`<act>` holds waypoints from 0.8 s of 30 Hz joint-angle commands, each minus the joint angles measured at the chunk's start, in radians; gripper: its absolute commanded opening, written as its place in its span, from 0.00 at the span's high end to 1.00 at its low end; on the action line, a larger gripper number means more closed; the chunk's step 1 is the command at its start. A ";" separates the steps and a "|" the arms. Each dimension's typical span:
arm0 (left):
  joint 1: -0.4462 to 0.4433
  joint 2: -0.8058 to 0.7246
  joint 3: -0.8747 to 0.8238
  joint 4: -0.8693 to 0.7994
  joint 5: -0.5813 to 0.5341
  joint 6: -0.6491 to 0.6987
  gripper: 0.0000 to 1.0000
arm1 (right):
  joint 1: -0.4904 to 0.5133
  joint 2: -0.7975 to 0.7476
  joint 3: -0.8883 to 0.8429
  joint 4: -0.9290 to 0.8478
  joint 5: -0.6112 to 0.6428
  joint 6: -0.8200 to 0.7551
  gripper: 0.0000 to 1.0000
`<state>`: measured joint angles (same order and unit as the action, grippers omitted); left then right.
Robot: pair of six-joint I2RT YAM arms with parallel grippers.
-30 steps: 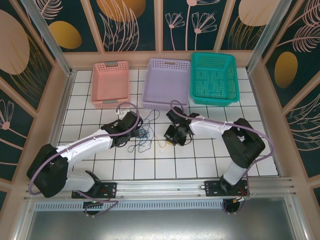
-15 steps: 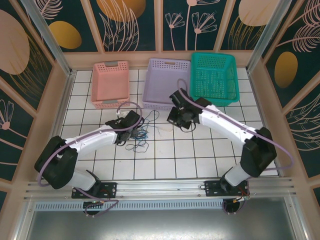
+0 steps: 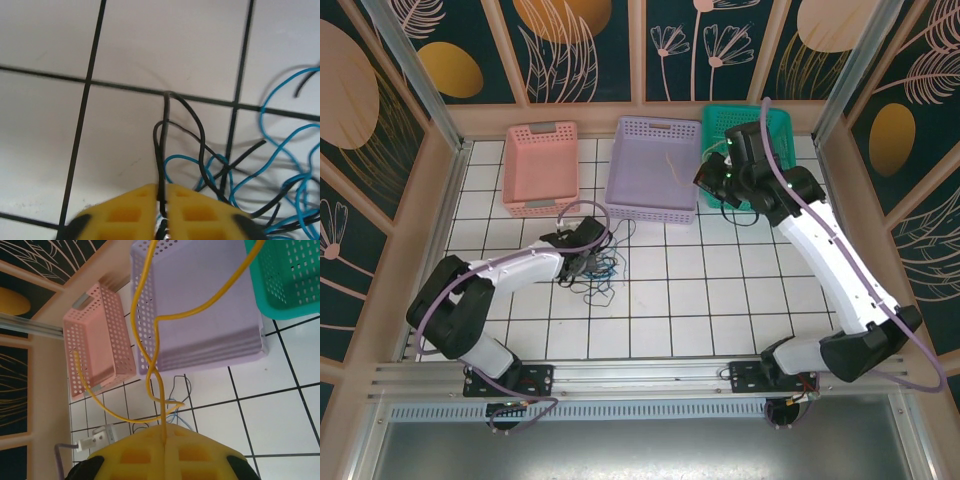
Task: Untangle the cables
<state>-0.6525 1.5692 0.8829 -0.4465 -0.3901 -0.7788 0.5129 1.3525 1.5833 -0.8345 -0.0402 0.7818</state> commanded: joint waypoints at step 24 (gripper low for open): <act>0.004 -0.185 0.324 0.284 0.464 -0.246 0.15 | 0.002 0.069 -0.191 0.281 -0.178 0.035 1.00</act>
<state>-0.6525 1.3708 1.2064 -0.2684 -0.0059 -0.9413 0.5056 1.4124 1.4055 -0.5995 -0.1902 0.7990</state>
